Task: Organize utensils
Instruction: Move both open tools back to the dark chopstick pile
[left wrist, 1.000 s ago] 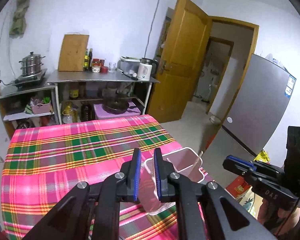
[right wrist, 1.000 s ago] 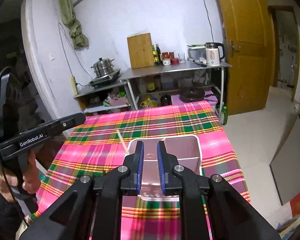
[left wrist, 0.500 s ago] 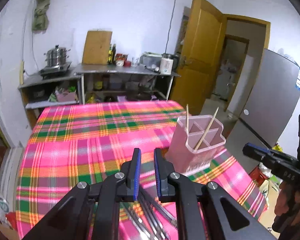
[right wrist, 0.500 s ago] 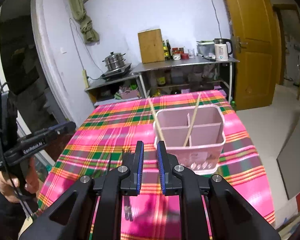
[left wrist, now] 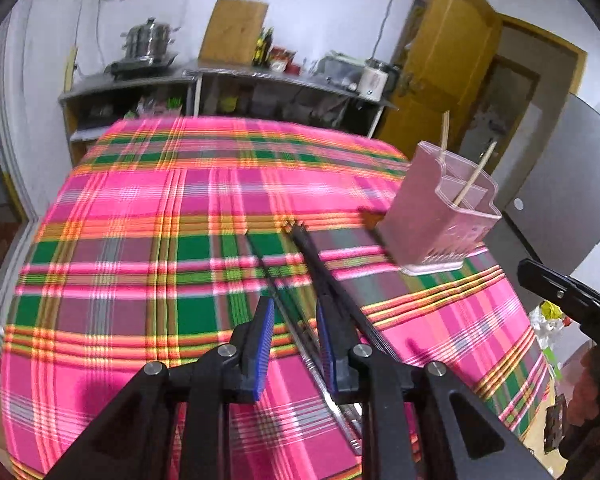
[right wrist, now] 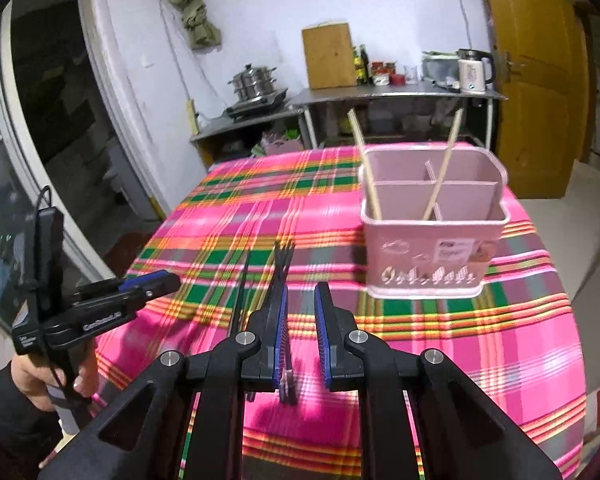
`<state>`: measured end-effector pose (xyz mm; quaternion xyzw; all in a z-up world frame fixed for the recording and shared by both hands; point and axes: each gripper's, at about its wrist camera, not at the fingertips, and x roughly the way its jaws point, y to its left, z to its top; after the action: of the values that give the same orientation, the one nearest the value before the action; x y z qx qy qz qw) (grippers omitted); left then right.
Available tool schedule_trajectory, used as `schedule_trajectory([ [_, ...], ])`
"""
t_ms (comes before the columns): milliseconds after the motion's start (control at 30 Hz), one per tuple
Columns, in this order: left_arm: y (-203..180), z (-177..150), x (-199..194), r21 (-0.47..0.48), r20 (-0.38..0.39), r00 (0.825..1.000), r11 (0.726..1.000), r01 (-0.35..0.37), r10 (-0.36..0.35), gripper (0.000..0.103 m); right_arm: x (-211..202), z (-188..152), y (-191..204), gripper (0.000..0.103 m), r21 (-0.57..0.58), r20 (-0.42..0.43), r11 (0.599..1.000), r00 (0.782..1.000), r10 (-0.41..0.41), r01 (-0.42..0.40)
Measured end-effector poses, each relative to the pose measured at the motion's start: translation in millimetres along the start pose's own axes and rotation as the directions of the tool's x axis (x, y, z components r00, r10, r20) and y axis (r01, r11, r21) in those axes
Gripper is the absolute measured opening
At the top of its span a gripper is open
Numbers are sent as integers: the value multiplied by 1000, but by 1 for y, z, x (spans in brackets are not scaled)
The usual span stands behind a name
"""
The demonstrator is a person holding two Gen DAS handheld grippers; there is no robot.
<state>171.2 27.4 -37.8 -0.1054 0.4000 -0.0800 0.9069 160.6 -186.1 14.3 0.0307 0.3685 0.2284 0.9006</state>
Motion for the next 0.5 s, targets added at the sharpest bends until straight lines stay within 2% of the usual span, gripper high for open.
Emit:
schedule_trajectory([
  [200, 12, -5, 26, -41, -43, 999, 999, -4, 3, 21, 32, -8, 4, 14, -23, -60, 1000, 998, 6, -7],
  [500, 25, 6, 67, -81, -83, 997, 997, -2, -5, 21, 91, -15, 8, 14, -49, -159, 998, 987, 16, -24],
])
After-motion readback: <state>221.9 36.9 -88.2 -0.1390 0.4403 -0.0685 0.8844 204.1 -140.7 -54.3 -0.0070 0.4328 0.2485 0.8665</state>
